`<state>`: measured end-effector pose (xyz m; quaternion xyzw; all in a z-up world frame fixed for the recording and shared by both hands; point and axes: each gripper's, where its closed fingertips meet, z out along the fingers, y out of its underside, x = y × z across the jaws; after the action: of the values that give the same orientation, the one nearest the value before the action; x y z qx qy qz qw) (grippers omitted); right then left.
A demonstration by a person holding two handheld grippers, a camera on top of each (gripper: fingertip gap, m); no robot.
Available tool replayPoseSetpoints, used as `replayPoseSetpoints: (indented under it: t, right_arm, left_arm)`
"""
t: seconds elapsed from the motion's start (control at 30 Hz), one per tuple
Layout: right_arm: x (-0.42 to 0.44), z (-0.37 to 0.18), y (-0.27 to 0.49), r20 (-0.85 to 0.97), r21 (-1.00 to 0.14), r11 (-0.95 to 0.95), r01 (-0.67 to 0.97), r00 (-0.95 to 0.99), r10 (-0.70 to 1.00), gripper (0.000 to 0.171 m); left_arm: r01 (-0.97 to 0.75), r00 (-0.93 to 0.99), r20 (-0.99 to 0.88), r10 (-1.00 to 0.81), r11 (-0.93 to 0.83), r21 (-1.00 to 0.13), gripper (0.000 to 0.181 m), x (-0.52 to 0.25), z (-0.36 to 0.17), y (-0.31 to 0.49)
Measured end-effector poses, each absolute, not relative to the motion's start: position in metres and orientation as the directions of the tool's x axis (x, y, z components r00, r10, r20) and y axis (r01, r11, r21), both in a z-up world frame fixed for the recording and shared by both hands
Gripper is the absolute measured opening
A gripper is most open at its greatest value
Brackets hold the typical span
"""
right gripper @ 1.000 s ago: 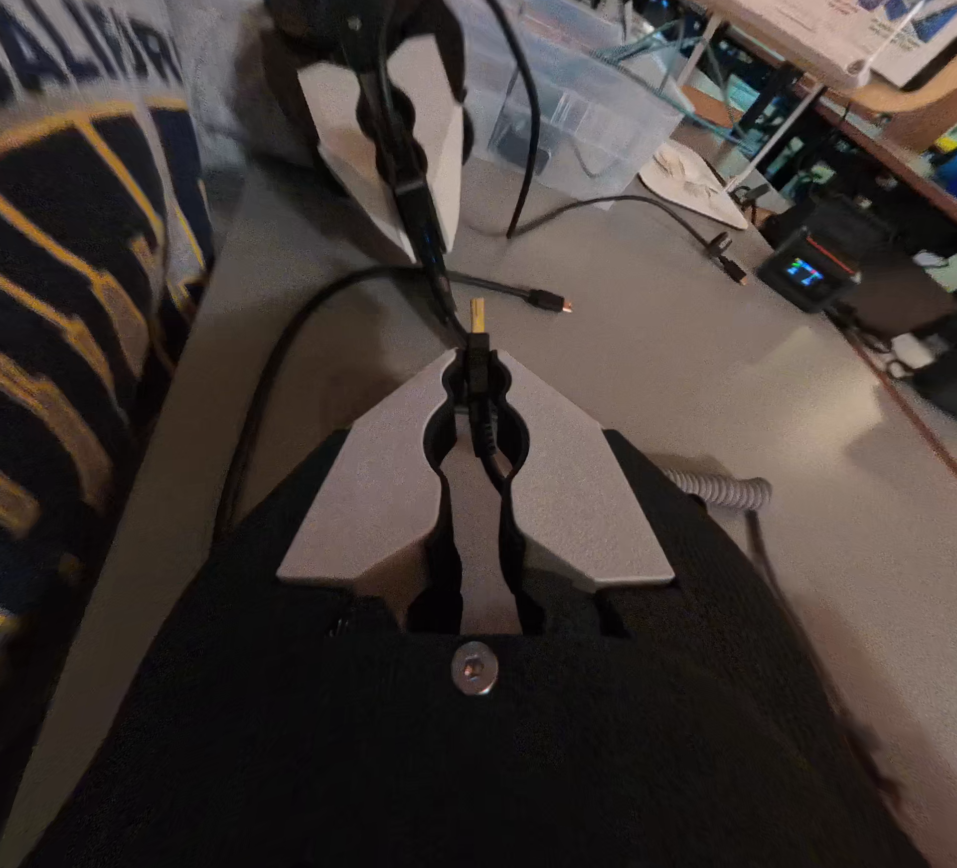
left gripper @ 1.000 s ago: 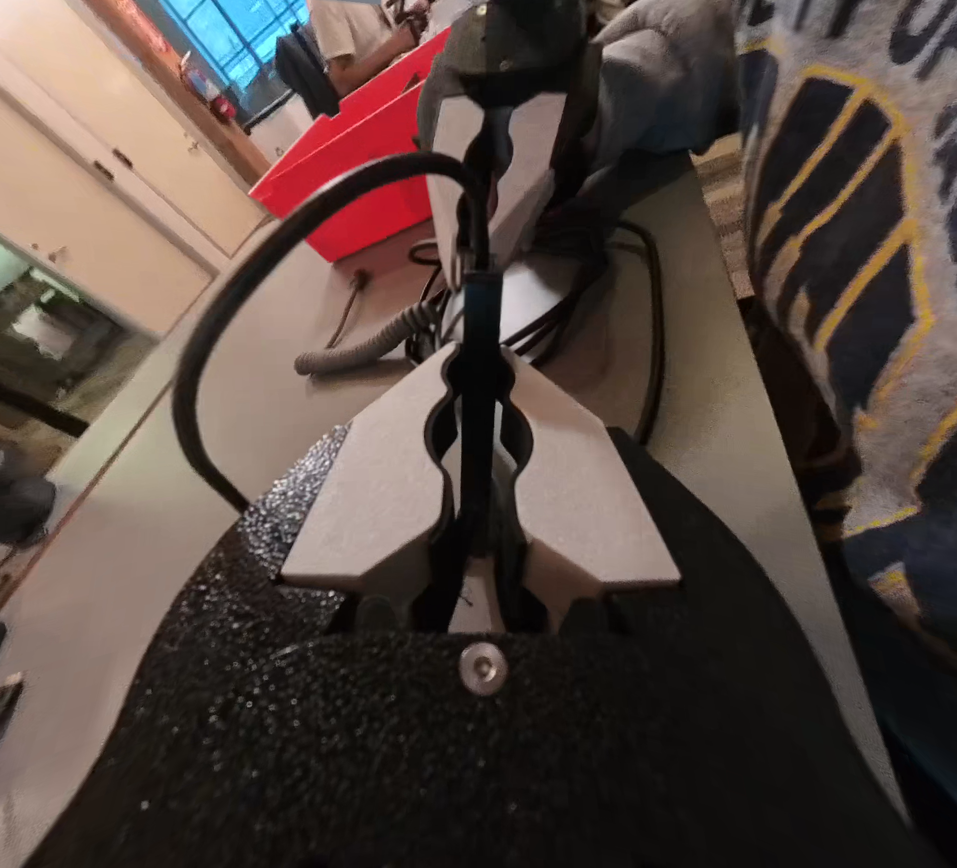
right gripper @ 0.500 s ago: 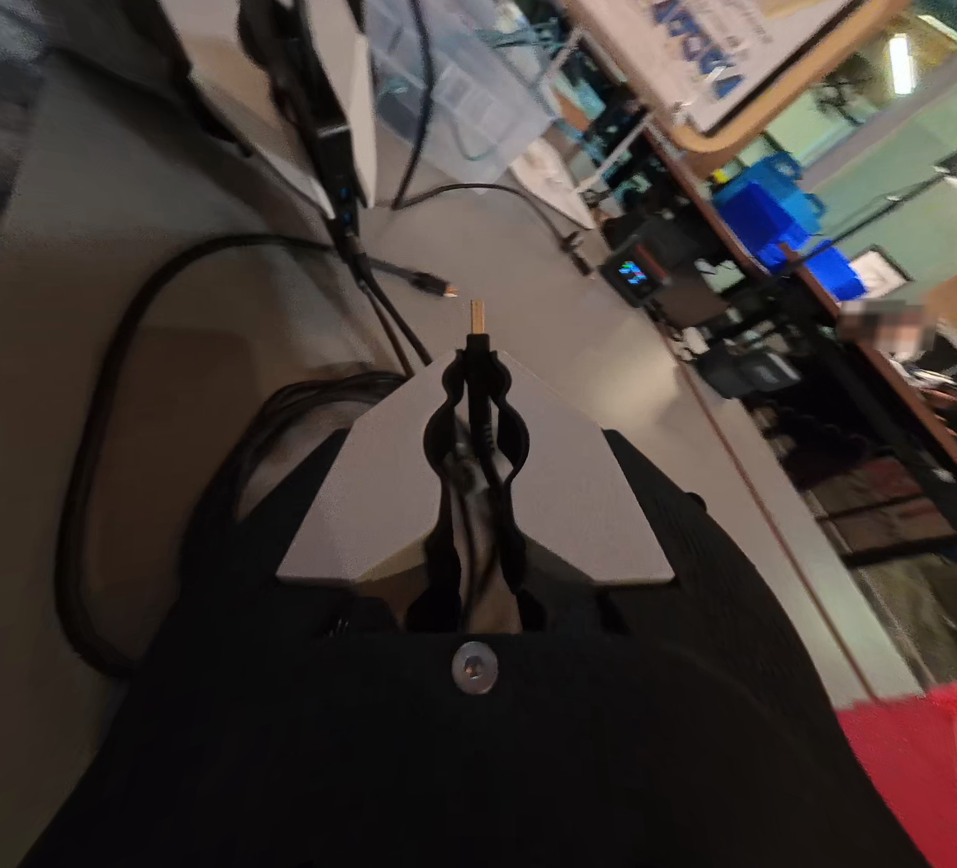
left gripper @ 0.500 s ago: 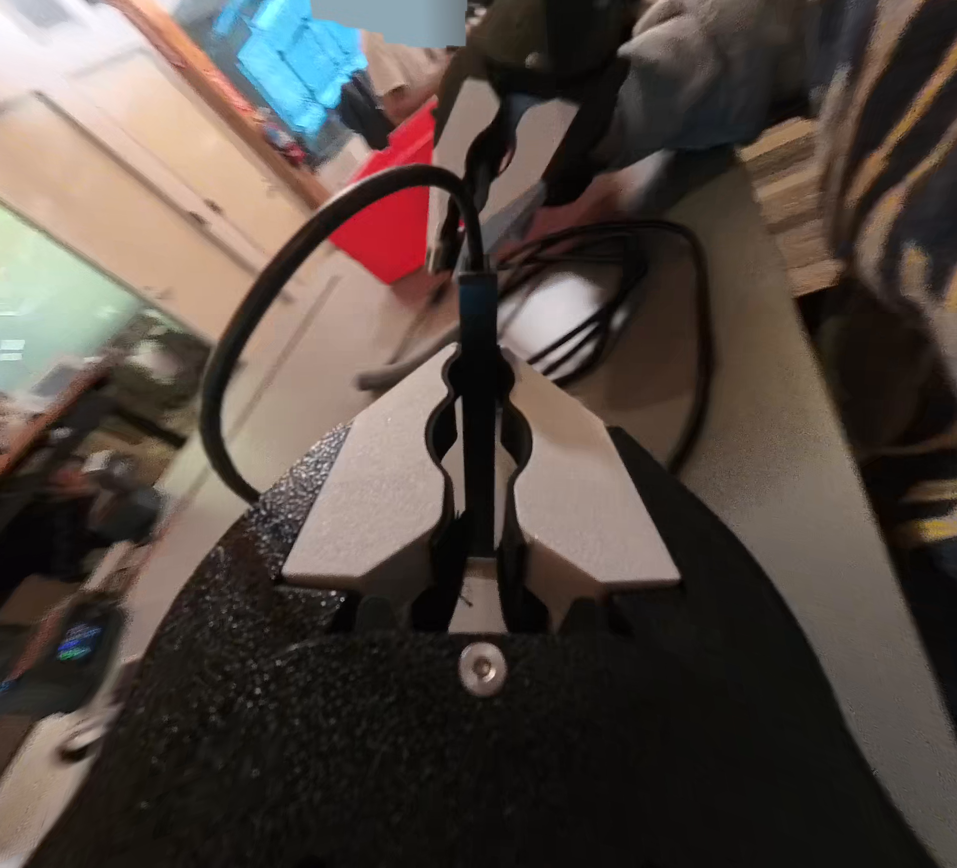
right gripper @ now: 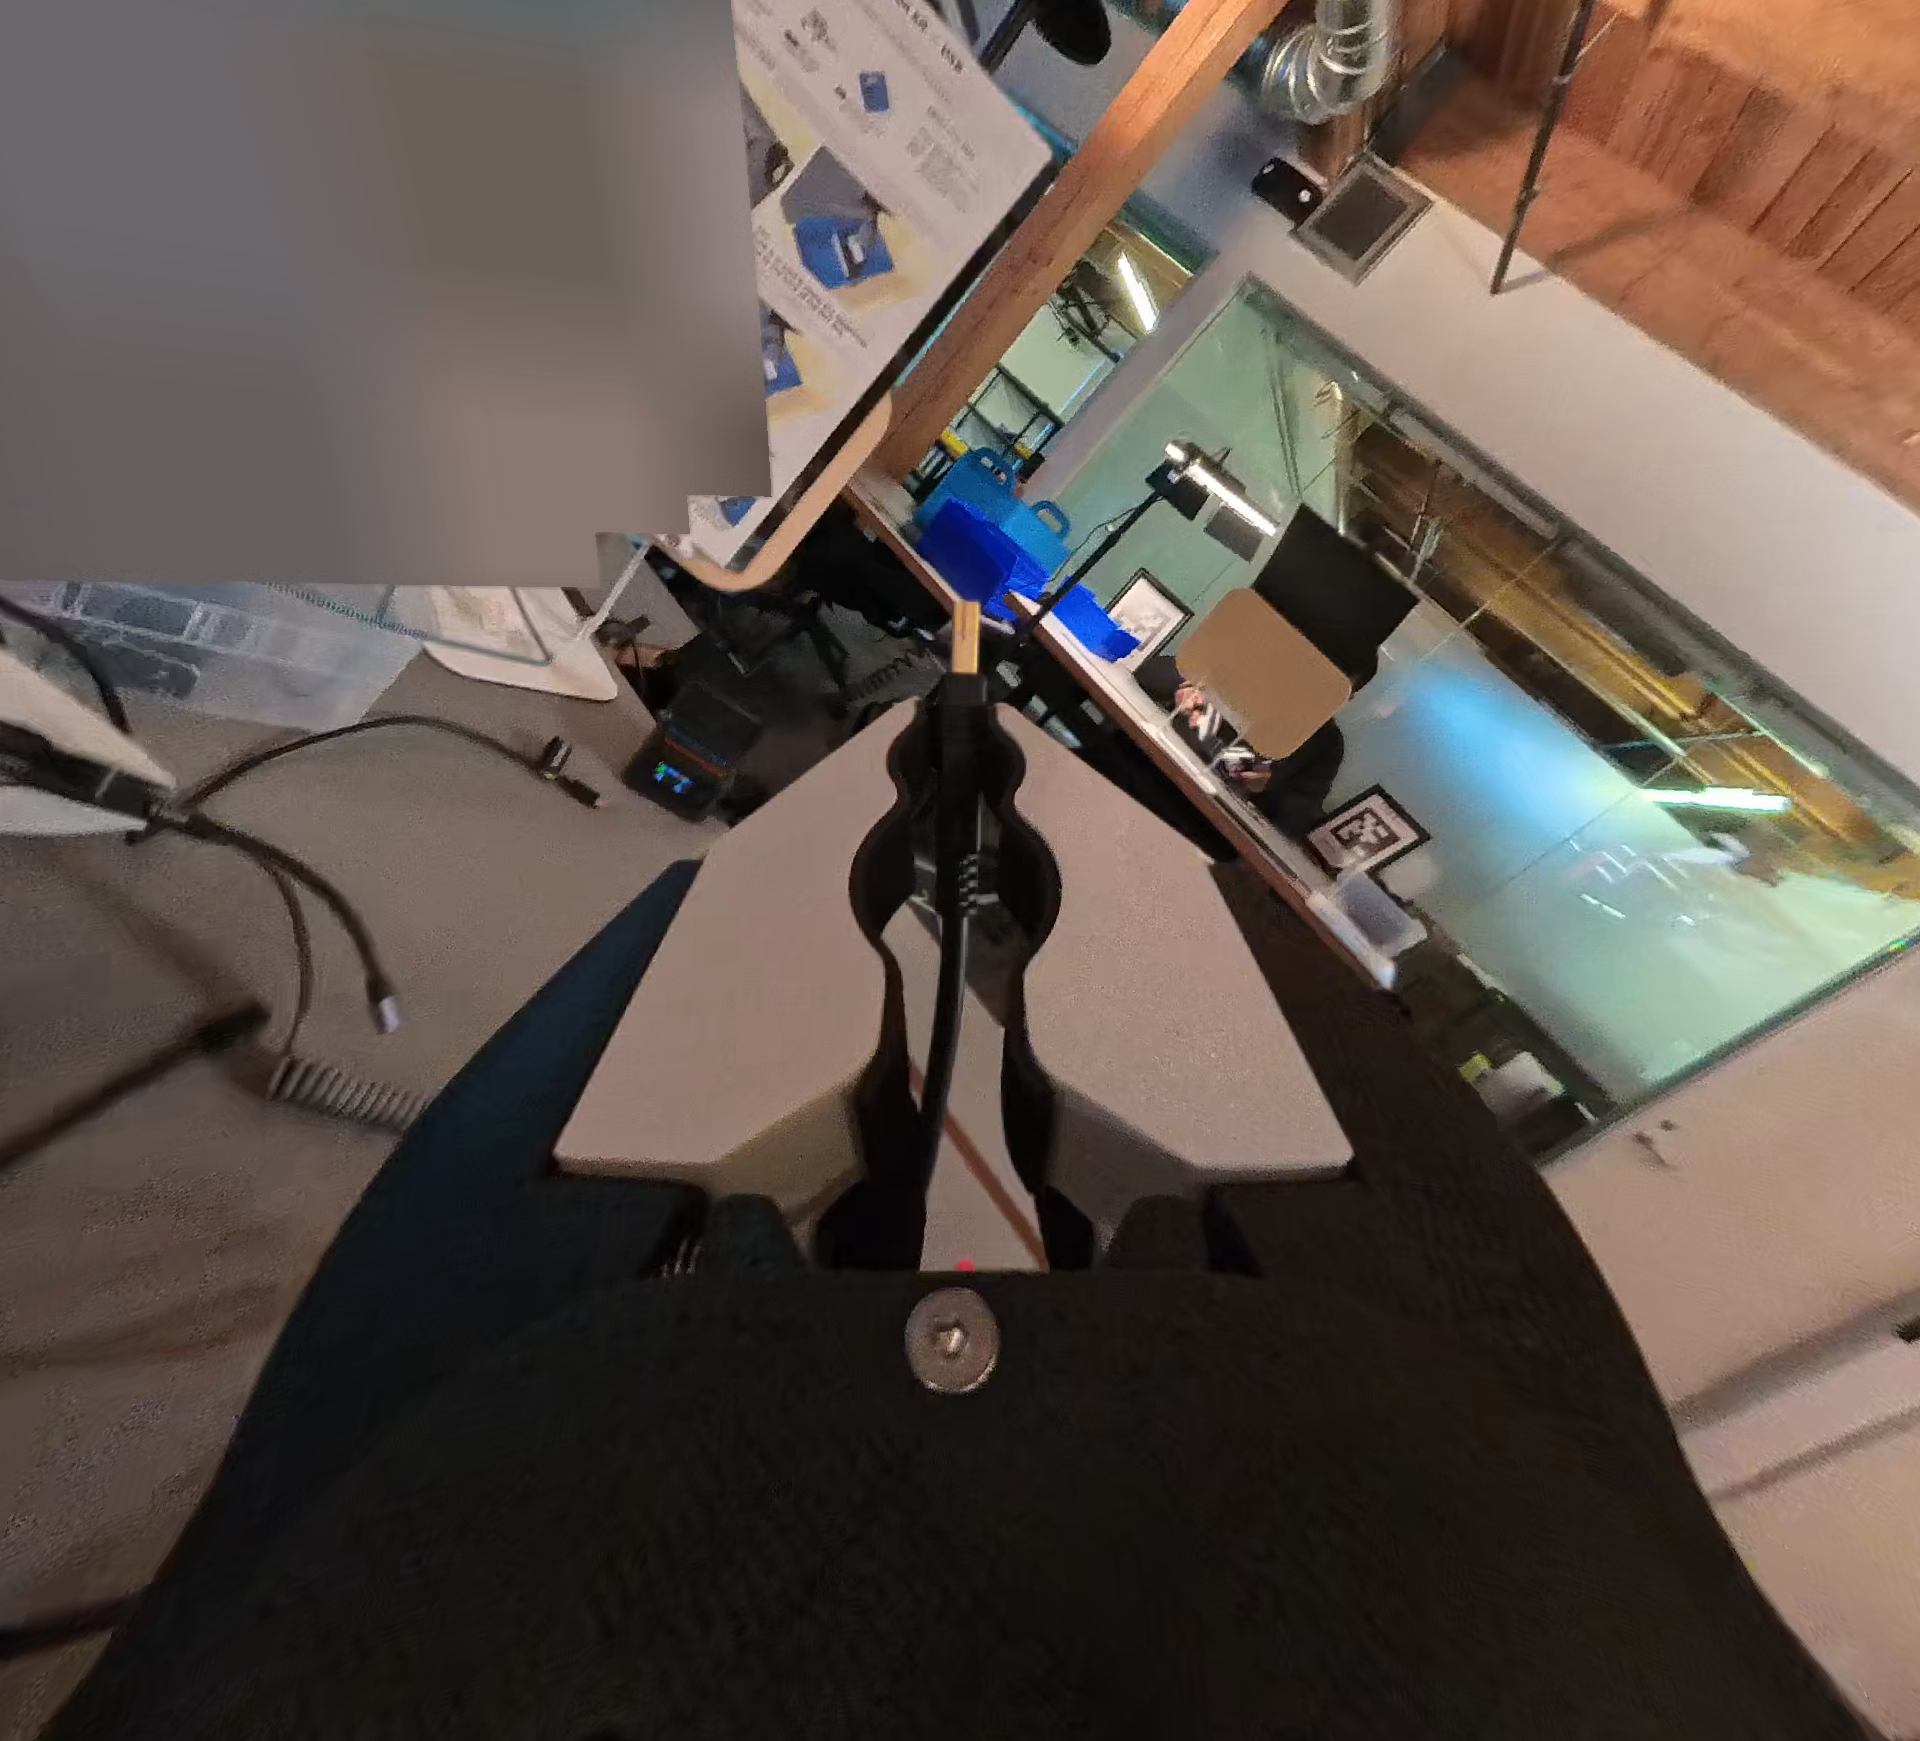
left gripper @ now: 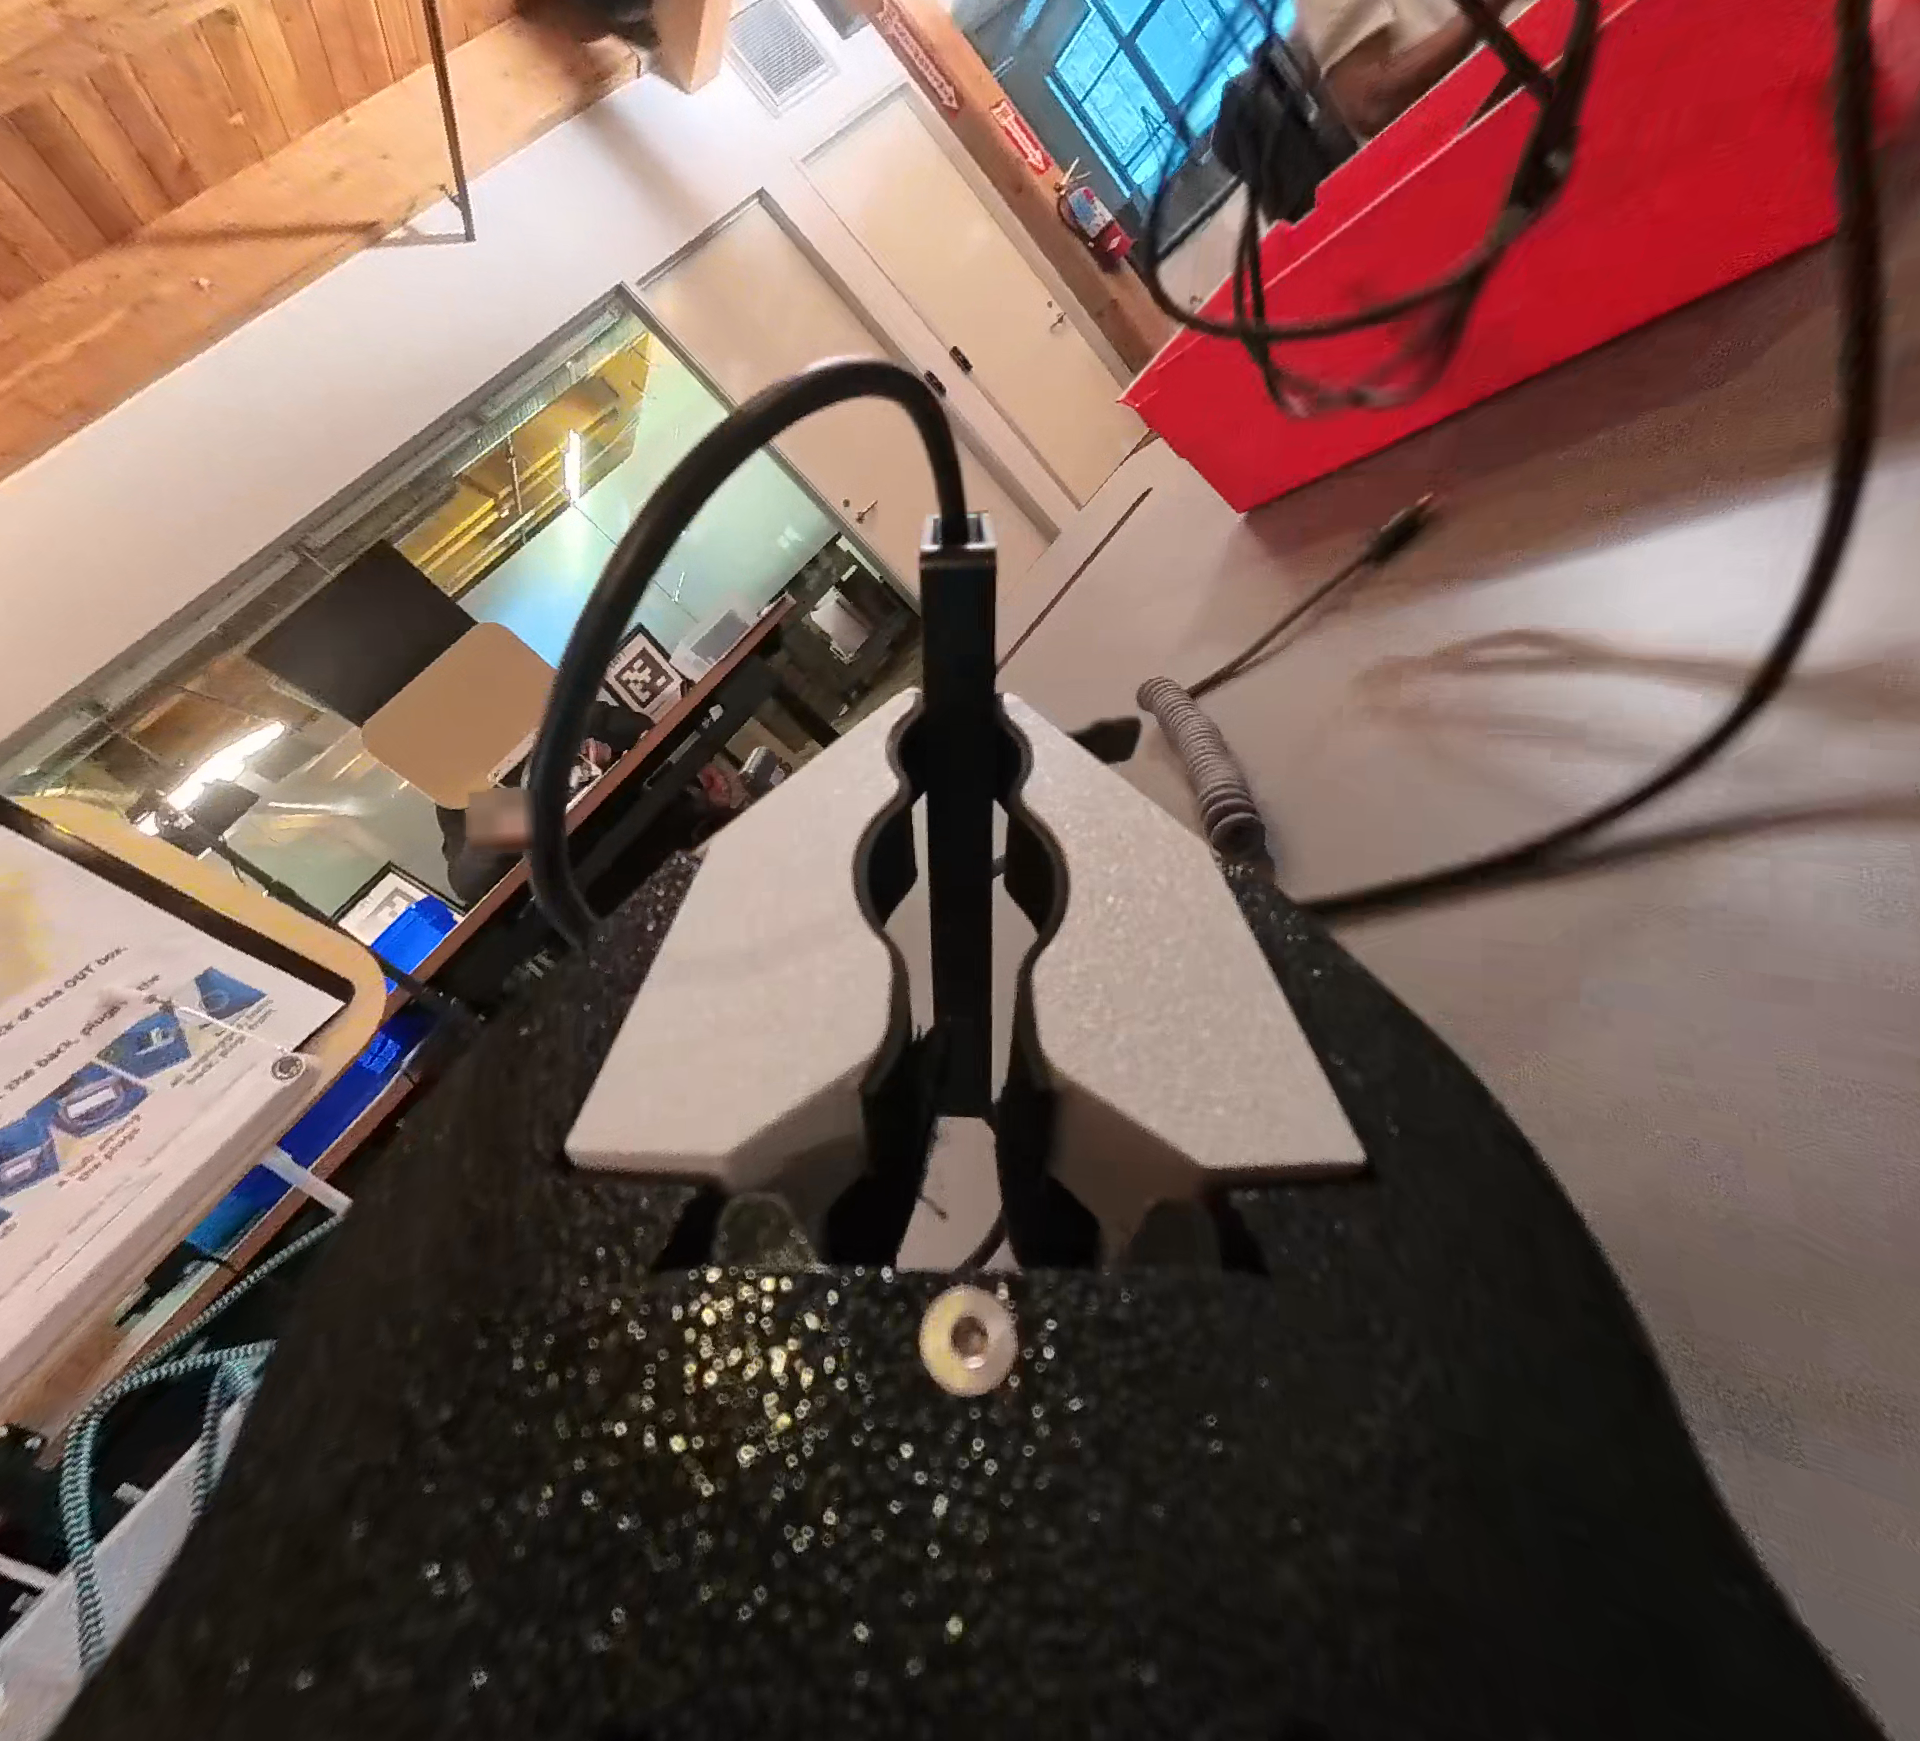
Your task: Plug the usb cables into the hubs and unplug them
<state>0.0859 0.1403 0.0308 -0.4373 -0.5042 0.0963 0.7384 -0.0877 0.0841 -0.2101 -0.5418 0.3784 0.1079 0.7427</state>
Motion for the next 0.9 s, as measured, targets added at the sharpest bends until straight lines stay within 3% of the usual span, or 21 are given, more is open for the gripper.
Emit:
replayPoseSetpoints:
  t: [0.33,0.63,0.77,0.9]
  right_arm:
    - [0.097,0.176,0.180,0.802,-0.584,0.628,0.514,0.485,0.349,0.007]
    - [0.156,0.279,0.210,0.781,-0.596,0.540,0.594,0.586,0.217,0.007]
    - [0.186,0.307,0.219,0.773,-0.601,0.497,0.626,0.614,0.162,0.007]
    - [0.215,0.311,0.234,0.702,-0.687,0.422,0.592,0.691,0.174,0.007]
  left_arm:
    - [-0.590,0.666,-0.700,-0.258,0.392,-0.706,0.008,-0.085,-0.214,0.084]
    - [-0.605,0.645,-0.714,-0.274,0.389,-0.695,0.008,-0.082,-0.218,0.085]
    - [-0.605,0.642,-0.713,-0.282,0.385,-0.697,0.008,-0.081,-0.219,0.085]
    - [-0.610,0.636,-0.717,-0.285,0.384,-0.693,0.008,-0.080,-0.220,0.086]
